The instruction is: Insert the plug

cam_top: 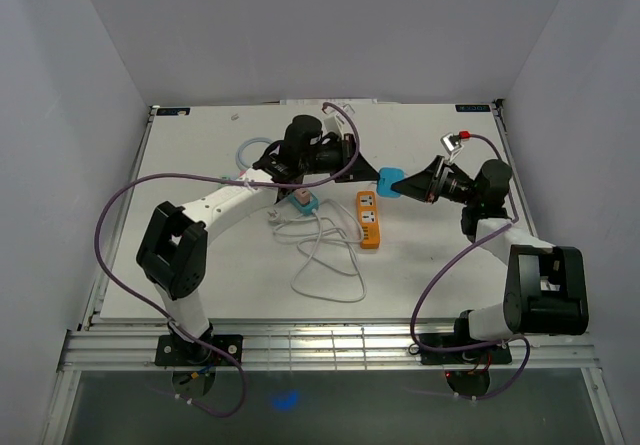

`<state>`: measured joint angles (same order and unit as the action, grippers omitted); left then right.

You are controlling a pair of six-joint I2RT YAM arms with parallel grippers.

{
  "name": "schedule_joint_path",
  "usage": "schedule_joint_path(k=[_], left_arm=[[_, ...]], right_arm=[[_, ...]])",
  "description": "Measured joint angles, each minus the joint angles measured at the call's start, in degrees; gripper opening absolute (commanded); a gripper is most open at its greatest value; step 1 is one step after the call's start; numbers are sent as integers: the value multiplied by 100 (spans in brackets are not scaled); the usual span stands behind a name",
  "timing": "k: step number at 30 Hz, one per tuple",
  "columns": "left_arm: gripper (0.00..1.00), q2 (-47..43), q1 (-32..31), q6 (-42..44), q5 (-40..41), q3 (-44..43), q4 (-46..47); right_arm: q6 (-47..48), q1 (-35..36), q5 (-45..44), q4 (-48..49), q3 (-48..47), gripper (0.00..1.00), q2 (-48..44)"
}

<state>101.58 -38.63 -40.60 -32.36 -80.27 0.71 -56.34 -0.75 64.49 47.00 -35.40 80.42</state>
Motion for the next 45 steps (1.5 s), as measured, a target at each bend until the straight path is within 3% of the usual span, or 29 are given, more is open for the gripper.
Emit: schedule_joint_path(k=[8,14,18,33,45], left_arm=[[0,-396,219,-487,-787,452,730],[0,-481,291,-763,-1086,573,1182],[0,-483,313,-859,-1137,608,1266],[0,-664,400,-1285,-1338,879,1888],[0,-857,437,-1878,-1421,1342,3108]], right_arm=[[-1676,101,190,2087,238,8,111],[-3141,127,234,2916,227,8,343],[-3775,142,258,3034,225,8,446],[-4583,216,319,3156,7,8,411],[-4889,275,352,3134,-234,8,173]])
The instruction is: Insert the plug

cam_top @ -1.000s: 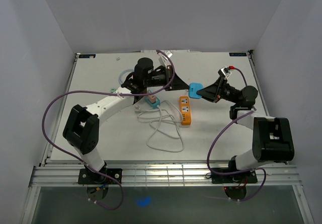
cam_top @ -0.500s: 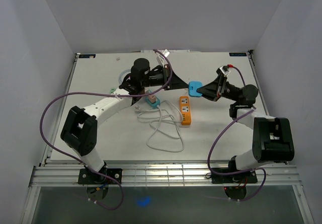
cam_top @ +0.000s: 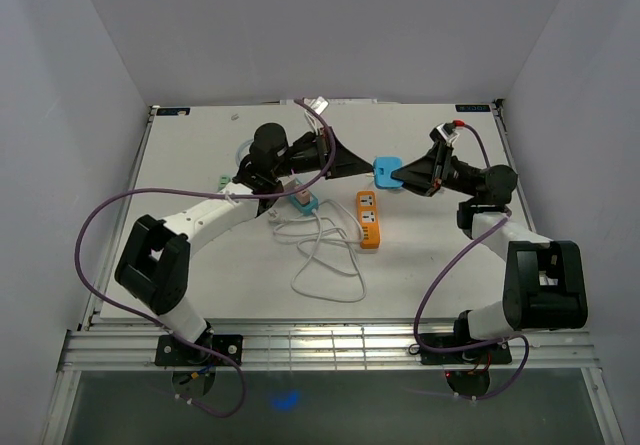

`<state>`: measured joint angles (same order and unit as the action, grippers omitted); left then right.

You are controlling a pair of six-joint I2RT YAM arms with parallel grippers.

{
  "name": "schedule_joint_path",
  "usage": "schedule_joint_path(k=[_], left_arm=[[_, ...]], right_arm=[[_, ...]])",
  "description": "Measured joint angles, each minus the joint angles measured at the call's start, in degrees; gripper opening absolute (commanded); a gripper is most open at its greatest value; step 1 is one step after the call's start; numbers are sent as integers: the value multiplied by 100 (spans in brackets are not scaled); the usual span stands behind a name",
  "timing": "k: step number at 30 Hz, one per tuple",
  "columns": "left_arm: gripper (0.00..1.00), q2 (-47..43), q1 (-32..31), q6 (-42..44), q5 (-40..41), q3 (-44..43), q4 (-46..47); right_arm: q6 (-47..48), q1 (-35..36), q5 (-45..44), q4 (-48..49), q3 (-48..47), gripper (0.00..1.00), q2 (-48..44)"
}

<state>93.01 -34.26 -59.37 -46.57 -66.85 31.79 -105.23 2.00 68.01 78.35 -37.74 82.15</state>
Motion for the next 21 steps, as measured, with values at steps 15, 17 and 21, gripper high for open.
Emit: schedule_joint_path(k=[15,17,21], left_arm=[[96,-699,1088,-155,-535,-162,-7],[96,-763,1233,-59,-566,-195,-238],[97,-776,1303,380,-407,-229,-988]], right_arm=[[208,-302,-17,-214,-57,8,-17],[420,-299,28,-225,-57,8,-28],[1661,-299,131,-896,-90,8,-319]])
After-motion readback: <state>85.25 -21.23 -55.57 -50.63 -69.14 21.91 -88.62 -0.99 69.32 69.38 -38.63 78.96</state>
